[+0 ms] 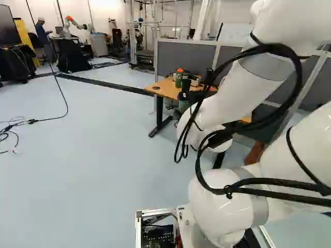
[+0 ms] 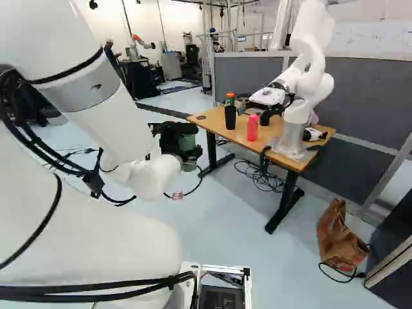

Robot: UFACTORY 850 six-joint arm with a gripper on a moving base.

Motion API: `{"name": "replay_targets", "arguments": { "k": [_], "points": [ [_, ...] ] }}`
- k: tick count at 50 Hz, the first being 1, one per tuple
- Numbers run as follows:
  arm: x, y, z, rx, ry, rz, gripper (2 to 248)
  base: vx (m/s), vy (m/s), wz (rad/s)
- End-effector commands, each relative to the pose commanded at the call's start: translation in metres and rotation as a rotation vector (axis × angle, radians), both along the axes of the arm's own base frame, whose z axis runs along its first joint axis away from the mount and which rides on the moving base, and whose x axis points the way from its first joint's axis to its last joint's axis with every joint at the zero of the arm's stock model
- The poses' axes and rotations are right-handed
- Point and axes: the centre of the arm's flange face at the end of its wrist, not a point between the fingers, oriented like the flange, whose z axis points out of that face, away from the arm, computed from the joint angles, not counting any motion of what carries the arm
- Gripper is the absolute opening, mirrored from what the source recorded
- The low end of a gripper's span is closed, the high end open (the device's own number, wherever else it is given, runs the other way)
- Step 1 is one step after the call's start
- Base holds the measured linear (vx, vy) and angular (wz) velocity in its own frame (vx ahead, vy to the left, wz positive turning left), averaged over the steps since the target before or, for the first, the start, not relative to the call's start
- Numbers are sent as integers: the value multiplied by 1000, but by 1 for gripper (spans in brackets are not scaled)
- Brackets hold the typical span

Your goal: Place the green cup on the table

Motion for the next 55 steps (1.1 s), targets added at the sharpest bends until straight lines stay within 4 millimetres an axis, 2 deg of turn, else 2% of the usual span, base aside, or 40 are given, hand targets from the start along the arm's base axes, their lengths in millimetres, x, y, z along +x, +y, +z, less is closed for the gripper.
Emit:
{"name": "replay_targets", "arguments": {
  "k": [11,25,38,55],
  "points": [
    [0,0,0,0,0,0,122,1,7,-3],
    [0,0,0,0,0,0,122,18,75,-29],
    [0,0,0,0,0,0,122,195,184,-88],
    [0,0,0,0,0,0,122,266,247,-77]
  ]
}}
